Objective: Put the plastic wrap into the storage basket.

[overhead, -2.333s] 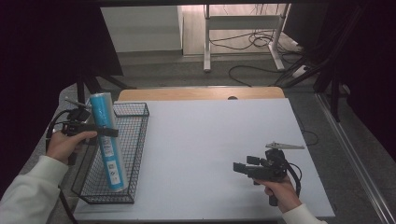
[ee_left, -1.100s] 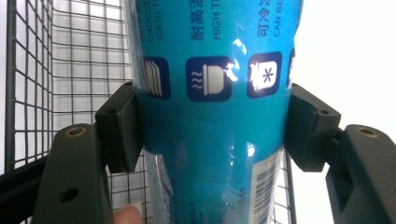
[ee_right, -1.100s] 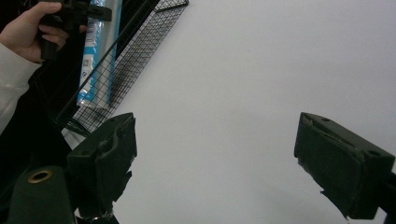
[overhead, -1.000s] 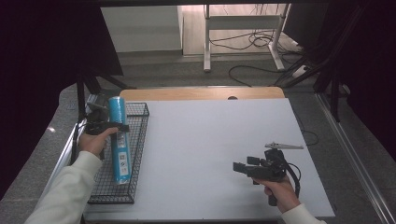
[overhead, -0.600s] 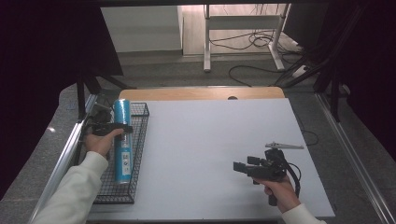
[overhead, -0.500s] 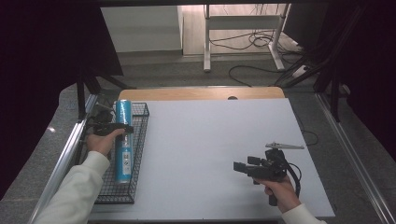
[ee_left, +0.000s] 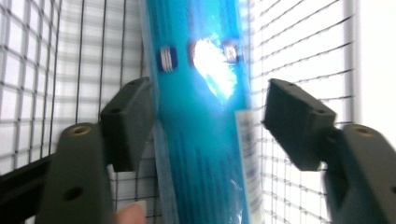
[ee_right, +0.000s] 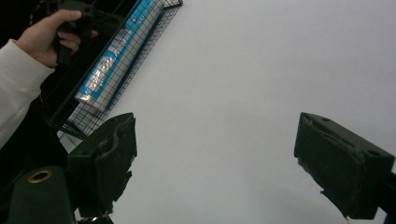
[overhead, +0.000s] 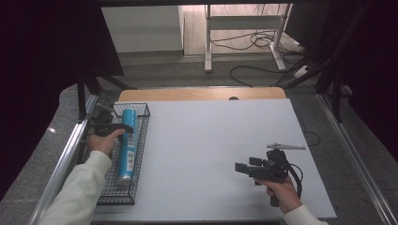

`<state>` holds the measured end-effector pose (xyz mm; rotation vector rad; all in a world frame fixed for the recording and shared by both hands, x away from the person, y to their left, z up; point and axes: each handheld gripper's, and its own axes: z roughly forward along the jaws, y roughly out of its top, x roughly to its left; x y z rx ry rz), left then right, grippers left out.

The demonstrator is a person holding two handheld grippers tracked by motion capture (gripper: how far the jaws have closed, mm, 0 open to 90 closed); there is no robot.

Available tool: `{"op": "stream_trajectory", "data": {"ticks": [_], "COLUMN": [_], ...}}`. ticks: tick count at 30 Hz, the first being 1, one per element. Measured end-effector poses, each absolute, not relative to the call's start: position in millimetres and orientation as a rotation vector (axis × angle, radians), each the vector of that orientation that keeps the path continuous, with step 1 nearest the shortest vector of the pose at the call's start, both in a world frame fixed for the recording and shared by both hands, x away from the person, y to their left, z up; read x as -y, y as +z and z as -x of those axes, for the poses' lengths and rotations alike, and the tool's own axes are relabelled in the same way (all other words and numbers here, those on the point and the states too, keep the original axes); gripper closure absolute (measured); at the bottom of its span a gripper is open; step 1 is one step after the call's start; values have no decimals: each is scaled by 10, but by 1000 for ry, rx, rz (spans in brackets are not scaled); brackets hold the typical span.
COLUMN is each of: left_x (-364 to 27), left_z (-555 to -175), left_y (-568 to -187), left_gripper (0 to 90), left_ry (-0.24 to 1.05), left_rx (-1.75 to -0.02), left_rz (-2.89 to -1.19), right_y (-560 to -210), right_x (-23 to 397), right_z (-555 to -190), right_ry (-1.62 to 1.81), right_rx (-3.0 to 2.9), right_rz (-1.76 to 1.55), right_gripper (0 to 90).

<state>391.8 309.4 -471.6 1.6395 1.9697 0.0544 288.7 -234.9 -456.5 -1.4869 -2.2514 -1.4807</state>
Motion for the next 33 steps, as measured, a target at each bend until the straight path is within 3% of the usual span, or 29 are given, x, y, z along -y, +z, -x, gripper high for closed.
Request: {"op": "stream_trajectory", "data": {"ticks": [7, 17, 33], "left_x": [-3002, -2937, -2493], "left_z": [-3837, -3521, -2781], "left_y": [-4633, -4364, -4173], "left_gripper": [269, 202, 223], "left_ry": [-9, 75, 189], "left_rx": [-1889, -1651, -1262], "left_rz": [-1691, -1712, -1858], "right_y": [-4555, -4561, -4561], "right_x": [2348, 2366, 2382], "right_z": [-2879, -2879, -2880], "right_ry": [-1486, -1482, -1486], "right_rx": [2250, 2255, 2346], "right_rz": [1482, 1488, 1460], "right_gripper": [137, 137, 137]}}
